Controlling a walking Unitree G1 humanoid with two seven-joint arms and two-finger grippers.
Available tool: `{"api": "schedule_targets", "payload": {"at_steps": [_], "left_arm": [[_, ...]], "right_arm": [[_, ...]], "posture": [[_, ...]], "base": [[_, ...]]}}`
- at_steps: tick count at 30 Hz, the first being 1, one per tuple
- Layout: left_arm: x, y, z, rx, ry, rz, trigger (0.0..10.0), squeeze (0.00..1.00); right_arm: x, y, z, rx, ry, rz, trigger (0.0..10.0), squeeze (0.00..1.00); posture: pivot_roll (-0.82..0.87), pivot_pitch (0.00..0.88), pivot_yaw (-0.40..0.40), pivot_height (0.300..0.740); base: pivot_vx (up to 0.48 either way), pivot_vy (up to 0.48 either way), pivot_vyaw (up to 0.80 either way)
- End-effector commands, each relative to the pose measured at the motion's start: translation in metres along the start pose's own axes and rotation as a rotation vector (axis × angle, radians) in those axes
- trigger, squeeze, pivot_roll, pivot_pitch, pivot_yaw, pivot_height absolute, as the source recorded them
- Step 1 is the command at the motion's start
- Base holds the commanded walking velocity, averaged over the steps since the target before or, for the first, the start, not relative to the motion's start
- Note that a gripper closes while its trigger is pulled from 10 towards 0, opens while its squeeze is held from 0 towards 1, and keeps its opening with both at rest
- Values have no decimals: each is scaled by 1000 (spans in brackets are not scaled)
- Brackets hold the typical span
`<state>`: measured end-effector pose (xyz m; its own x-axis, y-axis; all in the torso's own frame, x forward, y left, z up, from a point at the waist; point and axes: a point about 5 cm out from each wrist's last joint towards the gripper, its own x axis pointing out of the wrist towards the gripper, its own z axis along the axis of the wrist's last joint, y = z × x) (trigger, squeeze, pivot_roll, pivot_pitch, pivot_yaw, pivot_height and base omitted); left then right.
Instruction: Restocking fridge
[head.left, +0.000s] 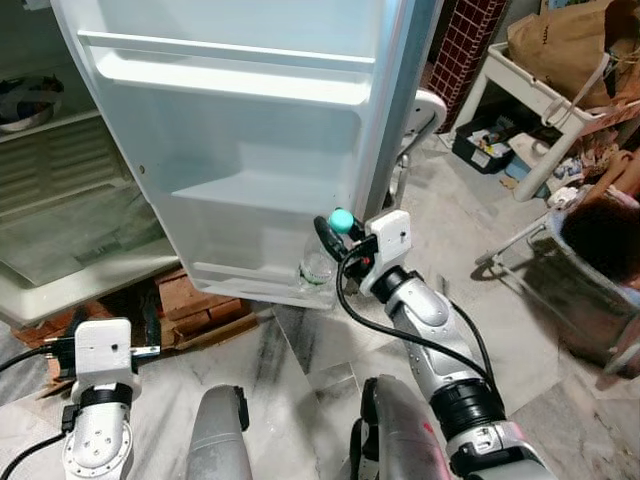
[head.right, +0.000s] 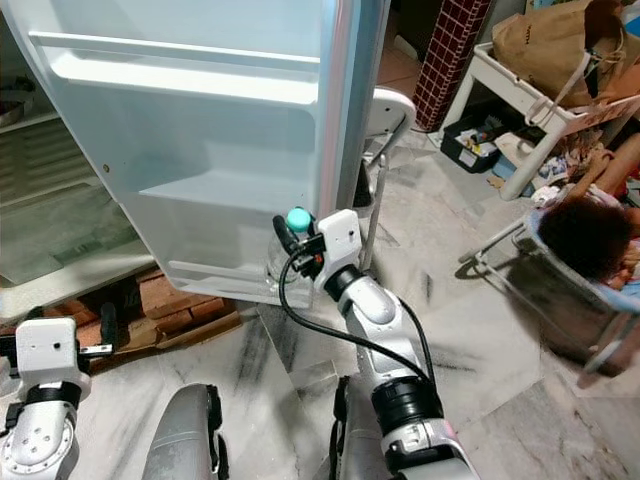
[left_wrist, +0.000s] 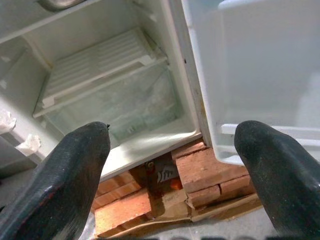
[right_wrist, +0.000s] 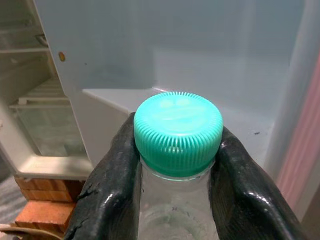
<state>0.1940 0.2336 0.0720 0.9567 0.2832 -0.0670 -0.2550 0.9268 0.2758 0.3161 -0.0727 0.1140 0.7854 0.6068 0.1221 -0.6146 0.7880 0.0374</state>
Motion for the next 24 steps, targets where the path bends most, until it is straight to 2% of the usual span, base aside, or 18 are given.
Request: {"api": "schedule_targets", "payload": {"at_steps": [1,13,17,24], "left_arm": [[-3,1,1,3,6,4,10000,0],[-4,1,-2,2,27,24,10000,0],[-1,3,-2,1,35,54,10000,0],[0,13,-7,11,67,110,10000,0]], "right_arm": [[1,2,0,8,-3,8,10000,0],[6,7,0,1,-19,25,10000,0],[8,6,0,-9,-5,18,10000,0],[15,7,4,-22,-33,19,10000,0]], "posture": [[77,173,-32,615],[84,185,-33,535],[87,213,-36,535],[91,212,-45,535]], "base": [[0,0,0],[0,0,0],[0,0,0],[0,0,0]]}}
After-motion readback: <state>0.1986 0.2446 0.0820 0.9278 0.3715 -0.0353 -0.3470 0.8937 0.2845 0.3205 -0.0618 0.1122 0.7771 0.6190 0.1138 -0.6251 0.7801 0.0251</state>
